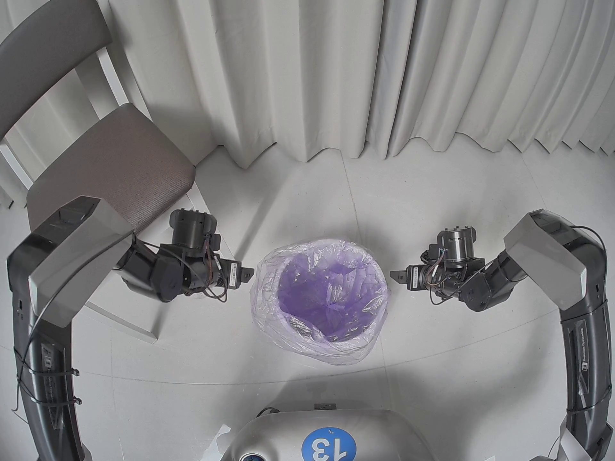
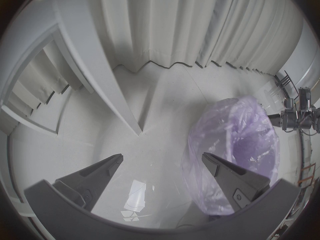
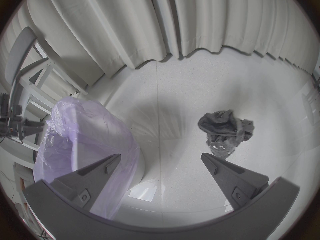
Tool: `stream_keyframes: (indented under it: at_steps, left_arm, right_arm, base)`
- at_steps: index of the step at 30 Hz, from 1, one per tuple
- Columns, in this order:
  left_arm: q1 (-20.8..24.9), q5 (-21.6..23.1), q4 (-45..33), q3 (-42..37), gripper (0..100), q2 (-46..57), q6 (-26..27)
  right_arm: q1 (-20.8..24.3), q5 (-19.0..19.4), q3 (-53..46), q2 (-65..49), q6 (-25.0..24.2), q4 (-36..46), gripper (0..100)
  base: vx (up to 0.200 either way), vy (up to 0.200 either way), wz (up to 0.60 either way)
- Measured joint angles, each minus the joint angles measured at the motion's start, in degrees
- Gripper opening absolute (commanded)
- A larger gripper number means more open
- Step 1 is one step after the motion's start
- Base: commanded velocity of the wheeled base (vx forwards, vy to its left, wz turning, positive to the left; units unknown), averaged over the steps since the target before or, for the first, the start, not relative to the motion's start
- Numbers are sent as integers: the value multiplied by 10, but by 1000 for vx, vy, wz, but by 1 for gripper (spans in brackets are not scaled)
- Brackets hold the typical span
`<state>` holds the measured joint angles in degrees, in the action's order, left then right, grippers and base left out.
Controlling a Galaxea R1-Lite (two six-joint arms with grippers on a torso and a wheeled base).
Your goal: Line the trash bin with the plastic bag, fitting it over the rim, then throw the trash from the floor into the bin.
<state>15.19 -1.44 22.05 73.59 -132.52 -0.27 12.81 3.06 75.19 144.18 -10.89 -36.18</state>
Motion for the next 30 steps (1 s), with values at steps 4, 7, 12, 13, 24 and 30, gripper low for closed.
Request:
stream_keyframes:
  at_steps: [4,7,12,13,24,30]
  left_arm:
    - [0,19,53,-105,100,43,-3]
    - [1,38,82,-175,100,74,9]
    - [-6,88,124,-264,100,109,48]
    - [-7,97,132,-276,100,113,54]
    - [-12,136,210,-297,100,66,97]
    - [-2,133,214,-227,100,2,108]
  right_arm:
    - [-8,-5,-56,-35,10,-37,100]
    - [-13,-9,-102,-61,14,-71,100]
    - [-24,-15,-198,-111,19,-136,100]
    - [-27,-16,-214,-122,19,-144,100]
    - [-54,-28,-318,-231,20,-173,100]
    - [-55,-29,-327,-257,23,-174,100]
  base:
    - [0,0,0]
    - [0,0,0]
    - [0,0,0]
    - [0,0,0]
    - [0,0,0]
    - [0,0,0]
